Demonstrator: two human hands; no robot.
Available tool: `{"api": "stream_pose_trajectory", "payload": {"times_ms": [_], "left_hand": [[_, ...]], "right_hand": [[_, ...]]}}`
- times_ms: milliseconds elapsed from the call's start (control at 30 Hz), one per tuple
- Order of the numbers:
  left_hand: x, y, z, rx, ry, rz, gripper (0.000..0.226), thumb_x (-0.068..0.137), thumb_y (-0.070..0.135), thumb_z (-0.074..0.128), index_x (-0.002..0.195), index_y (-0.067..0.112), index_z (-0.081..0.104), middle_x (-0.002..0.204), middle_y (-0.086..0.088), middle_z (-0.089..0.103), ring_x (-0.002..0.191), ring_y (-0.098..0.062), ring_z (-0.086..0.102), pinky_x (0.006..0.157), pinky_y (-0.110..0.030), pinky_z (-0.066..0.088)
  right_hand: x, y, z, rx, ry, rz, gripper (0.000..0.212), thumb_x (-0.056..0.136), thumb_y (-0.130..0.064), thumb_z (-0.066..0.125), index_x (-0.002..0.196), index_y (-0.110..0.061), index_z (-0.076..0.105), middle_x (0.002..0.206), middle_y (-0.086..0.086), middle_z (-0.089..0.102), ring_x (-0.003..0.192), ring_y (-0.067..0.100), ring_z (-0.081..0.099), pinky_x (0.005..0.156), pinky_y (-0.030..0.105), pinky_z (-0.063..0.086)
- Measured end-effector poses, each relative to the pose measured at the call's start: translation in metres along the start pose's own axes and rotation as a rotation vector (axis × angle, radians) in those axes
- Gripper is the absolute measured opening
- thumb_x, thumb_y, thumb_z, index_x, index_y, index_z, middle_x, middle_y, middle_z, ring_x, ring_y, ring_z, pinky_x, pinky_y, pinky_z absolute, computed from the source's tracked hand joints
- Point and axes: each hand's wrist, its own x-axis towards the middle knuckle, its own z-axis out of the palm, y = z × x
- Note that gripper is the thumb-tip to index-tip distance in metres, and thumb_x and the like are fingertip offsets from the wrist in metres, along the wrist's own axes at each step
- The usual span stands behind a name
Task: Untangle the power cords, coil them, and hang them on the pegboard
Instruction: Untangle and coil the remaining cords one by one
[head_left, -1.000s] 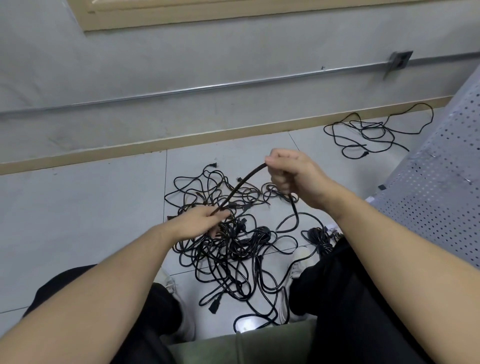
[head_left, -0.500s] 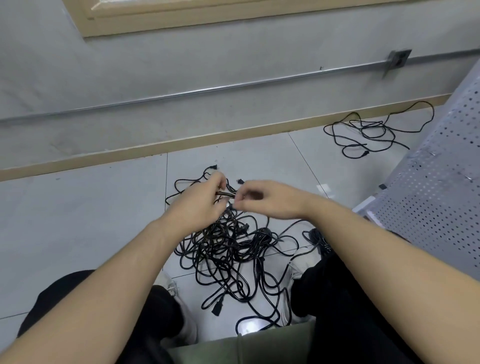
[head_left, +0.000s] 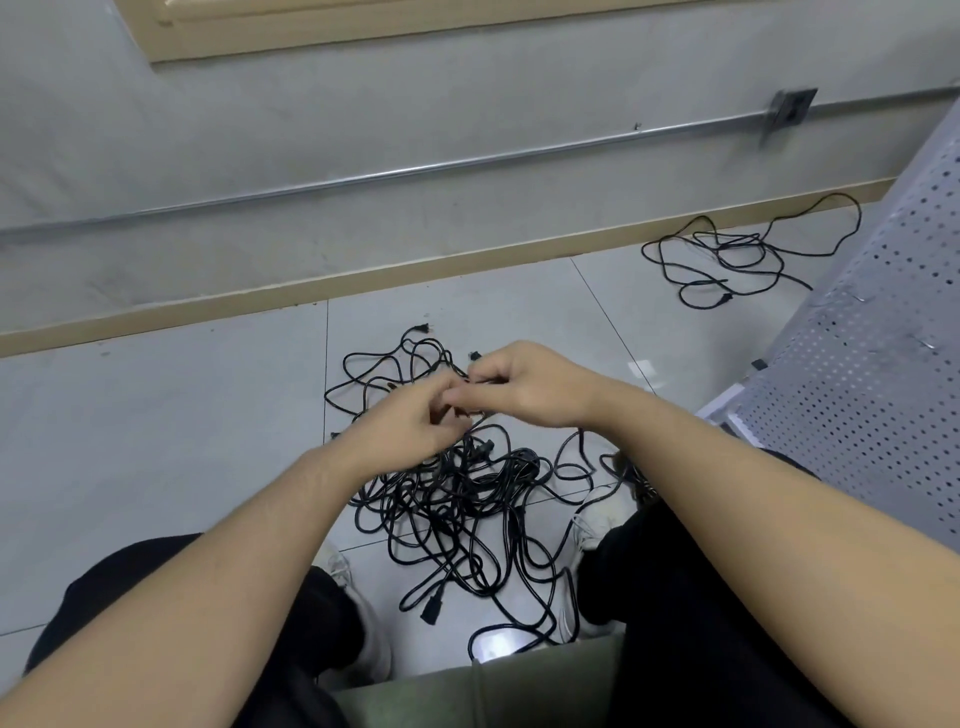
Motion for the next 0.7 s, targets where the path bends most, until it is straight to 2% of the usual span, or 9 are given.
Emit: {"api": "stream_pose_trajectory", "payload": {"times_ms": [100, 167, 233, 333, 433, 500, 567, 633, 700], "left_hand": [[-0.005, -0.015, 0.018, 0.032, -0.162, -0.115, 0.015, 0.101, 0.041, 0.056, 0.087, 0.037, 0.06, 0.076, 0.01, 0.061, 0.071, -0.009, 0.056, 0.076, -0.04, 0.052], [-0.011, -0.018, 0.025, 0.163, -0.29, -0.179, 0.026, 0.106, 0.051, 0.043, 0.095, 0.033, 0.058, 0.09, 0.011, 0.064, 0.086, -0.008, 0.06, 0.085, -0.036, 0.05], [-0.012, -0.02, 0.025, 0.207, -0.274, -0.185, 0.042, 0.108, 0.051, 0.03, 0.098, 0.02, 0.056, 0.094, 0.002, 0.064, 0.092, -0.015, 0.061, 0.09, -0.037, 0.049], [-0.007, -0.021, 0.017, 0.206, -0.12, -0.188, 0.04, 0.109, 0.048, 0.028, 0.088, 0.021, 0.047, 0.086, -0.006, 0.062, 0.082, -0.021, 0.059, 0.084, -0.042, 0.05], [-0.003, -0.018, 0.004, 0.242, -0.02, -0.149, 0.035, 0.109, 0.046, 0.032, 0.083, 0.026, 0.043, 0.079, -0.004, 0.06, 0.077, -0.021, 0.057, 0.077, -0.044, 0.048], [0.0, -0.013, -0.006, 0.277, 0.064, -0.097, 0.033, 0.108, 0.044, 0.038, 0.079, 0.029, 0.04, 0.073, 0.001, 0.057, 0.07, -0.017, 0.054, 0.068, -0.04, 0.044], [0.0, -0.002, -0.011, 0.343, 0.091, -0.06, 0.027, 0.107, 0.043, 0.043, 0.083, 0.03, 0.041, 0.07, 0.005, 0.058, 0.067, -0.015, 0.054, 0.062, -0.036, 0.04], [-0.001, 0.013, -0.008, 0.435, 0.087, -0.026, 0.018, 0.106, 0.042, 0.046, 0.09, 0.033, 0.044, 0.071, 0.007, 0.058, 0.068, -0.014, 0.054, 0.061, -0.035, 0.037], [-0.003, 0.024, -0.004, 0.48, 0.095, 0.012, 0.015, 0.102, 0.041, 0.05, 0.09, 0.034, 0.044, 0.071, 0.009, 0.057, 0.069, -0.014, 0.053, 0.062, -0.035, 0.036]], "right_hand": [[-0.012, -0.003, -0.013, 0.262, 0.054, -0.049, 0.055, 0.092, -0.02, 0.073, 0.048, -0.024, 0.04, 0.05, -0.007, 0.028, 0.048, 0.012, 0.024, 0.048, 0.022, 0.023], [-0.016, -0.003, -0.025, 0.502, 0.18, -0.065, 0.049, 0.085, -0.022, 0.07, 0.046, -0.024, 0.04, 0.047, -0.007, 0.027, 0.043, 0.011, 0.022, 0.043, 0.02, 0.02], [-0.015, 0.001, -0.041, 0.681, 0.337, -0.028, 0.048, 0.084, -0.027, 0.067, 0.045, -0.026, 0.038, 0.047, -0.01, 0.025, 0.043, 0.01, 0.019, 0.045, 0.021, 0.015], [-0.013, 0.016, -0.055, 0.46, 0.545, 0.129, 0.044, 0.1, -0.03, 0.053, 0.058, -0.025, 0.042, 0.05, -0.007, 0.036, 0.045, 0.012, 0.028, 0.049, 0.026, 0.023], [-0.011, 0.034, -0.058, 0.092, 0.628, 0.3, 0.013, 0.096, -0.03, 0.047, 0.088, -0.025, 0.056, 0.067, -0.003, 0.063, 0.059, 0.016, 0.05, 0.057, 0.035, 0.046], [-0.009, 0.036, -0.055, -0.079, 0.521, 0.361, 0.015, 0.093, -0.023, 0.048, 0.1, -0.031, 0.059, 0.081, -0.002, 0.069, 0.067, 0.02, 0.057, 0.067, 0.035, 0.053], [-0.008, 0.029, -0.046, -0.185, 0.272, 0.343, 0.023, 0.096, -0.014, 0.047, 0.107, -0.029, 0.062, 0.087, -0.002, 0.068, 0.072, 0.019, 0.058, 0.068, 0.028, 0.051], [-0.009, 0.016, -0.029, -0.106, 0.031, 0.33, 0.027, 0.101, -0.013, 0.04, 0.114, -0.024, 0.061, 0.085, 0.0, 0.068, 0.07, 0.016, 0.059, 0.068, 0.025, 0.05], [-0.007, 0.008, -0.011, -0.027, -0.103, 0.307, 0.023, 0.104, -0.02, 0.036, 0.108, -0.021, 0.059, 0.077, 0.001, 0.065, 0.066, 0.014, 0.057, 0.068, 0.027, 0.049]]}}
